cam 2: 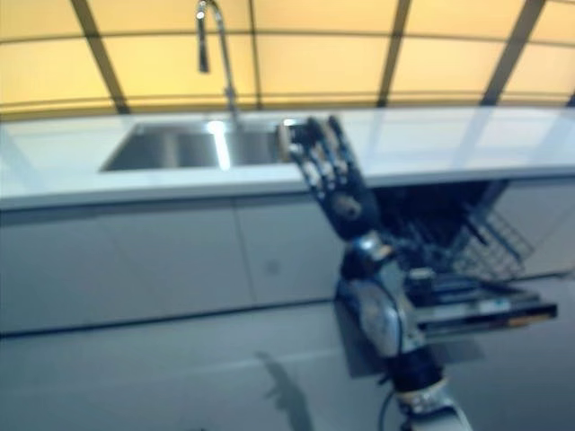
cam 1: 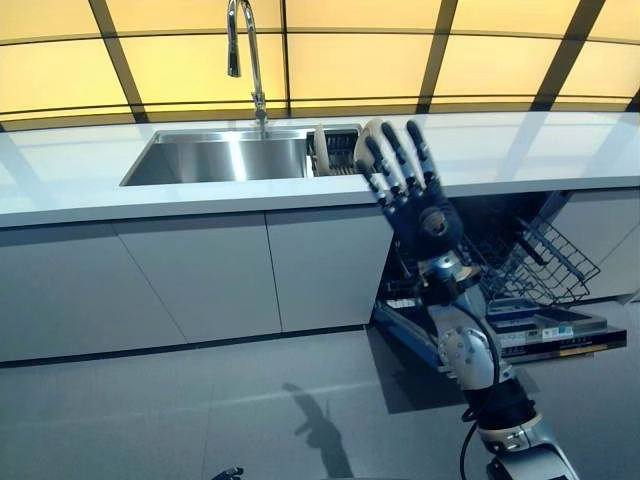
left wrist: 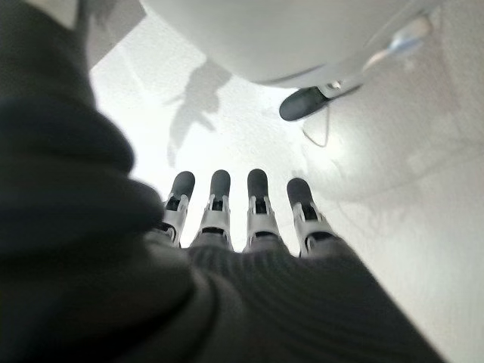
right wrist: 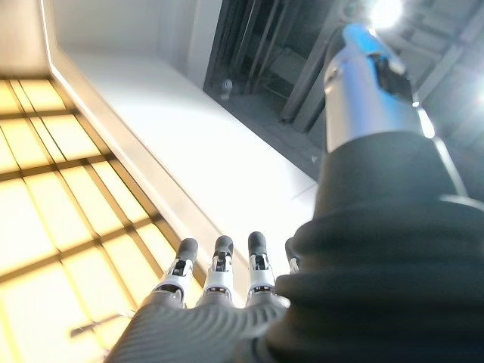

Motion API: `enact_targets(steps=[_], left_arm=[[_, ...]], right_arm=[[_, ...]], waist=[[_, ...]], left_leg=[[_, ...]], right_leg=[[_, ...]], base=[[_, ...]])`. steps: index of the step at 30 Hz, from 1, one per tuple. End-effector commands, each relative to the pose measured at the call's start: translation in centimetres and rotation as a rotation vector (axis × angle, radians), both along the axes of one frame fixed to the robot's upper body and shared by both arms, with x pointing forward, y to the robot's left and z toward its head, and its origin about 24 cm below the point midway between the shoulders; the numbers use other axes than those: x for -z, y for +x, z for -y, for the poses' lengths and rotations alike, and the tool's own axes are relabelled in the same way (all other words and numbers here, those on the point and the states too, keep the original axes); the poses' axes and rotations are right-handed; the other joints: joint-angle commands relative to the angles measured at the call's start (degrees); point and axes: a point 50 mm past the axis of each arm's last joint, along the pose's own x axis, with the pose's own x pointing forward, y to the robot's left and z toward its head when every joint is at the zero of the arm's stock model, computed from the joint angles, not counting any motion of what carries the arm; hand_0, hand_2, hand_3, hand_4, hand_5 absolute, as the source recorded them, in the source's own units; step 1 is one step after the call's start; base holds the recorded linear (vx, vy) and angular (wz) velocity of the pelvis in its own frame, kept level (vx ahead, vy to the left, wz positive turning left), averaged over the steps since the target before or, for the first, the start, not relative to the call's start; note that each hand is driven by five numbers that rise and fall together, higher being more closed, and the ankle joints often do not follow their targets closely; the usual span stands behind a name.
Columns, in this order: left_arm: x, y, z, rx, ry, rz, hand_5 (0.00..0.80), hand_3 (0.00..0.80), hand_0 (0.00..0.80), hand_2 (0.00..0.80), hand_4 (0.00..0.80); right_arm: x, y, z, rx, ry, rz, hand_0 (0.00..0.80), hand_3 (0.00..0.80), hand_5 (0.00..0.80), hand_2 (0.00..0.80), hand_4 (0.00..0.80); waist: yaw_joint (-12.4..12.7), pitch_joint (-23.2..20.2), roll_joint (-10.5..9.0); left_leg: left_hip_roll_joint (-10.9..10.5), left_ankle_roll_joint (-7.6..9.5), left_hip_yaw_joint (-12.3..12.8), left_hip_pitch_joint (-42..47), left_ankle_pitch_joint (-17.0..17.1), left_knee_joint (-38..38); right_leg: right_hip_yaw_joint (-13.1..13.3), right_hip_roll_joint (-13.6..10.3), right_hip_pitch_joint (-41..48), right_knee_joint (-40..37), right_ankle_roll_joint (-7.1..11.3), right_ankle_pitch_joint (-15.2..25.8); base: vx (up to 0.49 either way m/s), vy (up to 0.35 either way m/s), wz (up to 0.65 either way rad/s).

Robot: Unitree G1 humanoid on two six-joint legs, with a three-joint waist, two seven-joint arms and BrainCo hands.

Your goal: Take plates into dishwasher

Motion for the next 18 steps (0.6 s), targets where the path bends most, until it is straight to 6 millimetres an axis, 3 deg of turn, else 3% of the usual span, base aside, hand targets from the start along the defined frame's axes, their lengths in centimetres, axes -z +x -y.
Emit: enact_targets(steps=[1,4,8,11,14,16,18], left_arm=[[-0.2,0.8,-1.1,0.018,0.054,-0.027,0.000,0.000,0.000,0.000,0.000],[-0.3,0.7,-1.8,0.013,0.075,-0.054,0.000,0.000,0.000,0.000,0.000],[-0.3,0.2,-2.3,0.006,0.089,-0.077,0.000,0.000,0.000,0.000,0.000],[-0.2,-0.1,-2.1,0.015,0.086,-0.092,0.000,0.000,0.000,0.000,0.000],[-0.2,-0.1,-2.0,0.025,0.084,-0.093,0.000,0.000,0.000,0.000,0.000],[-0.1,-0.2,-1.6,0.033,0.083,-0.092,0.000,0.000,0.000,0.000,0.000],[0.0,-0.4,-1.6,0.033,0.090,-0.100,0.000,0.000,0.000,0.000,0.000]], right_arm=[[-4.7,-0.2,1.1,0.189,0.009,0.179,0.000,0.000,0.000,0.000,0.000],[-5.8,0.6,2.2,0.271,-0.064,0.168,0.000,0.000,0.000,0.000,0.000],[-6.8,1.2,2.8,0.302,-0.086,0.167,0.000,0.000,0.000,0.000,0.000],[-7.3,1.6,2.8,0.300,-0.089,0.153,0.000,0.000,0.000,0.000,0.000],[-7.3,1.6,2.8,0.292,-0.071,0.142,0.000,0.000,0.000,0.000,0.000],[-7.0,1.3,2.6,0.287,-0.054,0.127,0.000,0.000,0.000,0.000,0.000],[-6.6,1.1,2.5,0.293,-0.065,0.116,0.000,0.000,0.000,0.000,0.000]], waist=[[0.77,2.02,-1.79],[-0.01,2.62,-1.86],[-1.08,2.73,-4.52],[-2.44,2.77,-4.50],[-2.94,3.16,-4.01],[-3.00,3.11,-4.37],[-3.54,2.56,-4.59]], left_leg=[[-4.40,3.74,-4.34,-0.09,-3.11,3.23],[-4.86,3.49,-4.39,2.28,-3.81,2.24],[-7.90,2.72,-6.80,5.61,-5.94,1.73],[-9.02,2.53,-9.80,8.44,-7.14,2.01],[-8.98,2.87,-10.68,10.05,-8.64,3.00],[-9.84,3.75,-10.61,11.90,-11.98,4.62],[-10.31,4.08,-10.86,13.44,-14.55,5.83]], right_leg=[[4.73,-6.08,-8.46,17.75,0.57,16.43],[2.90,-5.08,-13.19,19.25,1.39,18.36],[-0.94,-0.39,-13.52,-0.27,1.85,16.61],[-1.84,2.86,-14.92,-14.71,2.32,18.07],[-3.03,3.01,-16.61,-15.99,2.30,19.04],[-5.30,1.83,-16.77,-16.61,2.59,20.86],[-5.67,1.87,-16.39,-17.91,2.89,22.37]], base=[[0.109,0.215,0.20],[0.191,0.158,0.33],[0.364,-0.054,0.12],[0.447,-0.074,0.19],[0.422,-0.071,0.28],[0.530,-0.084,0.28],[0.497,-0.084,0.35]])
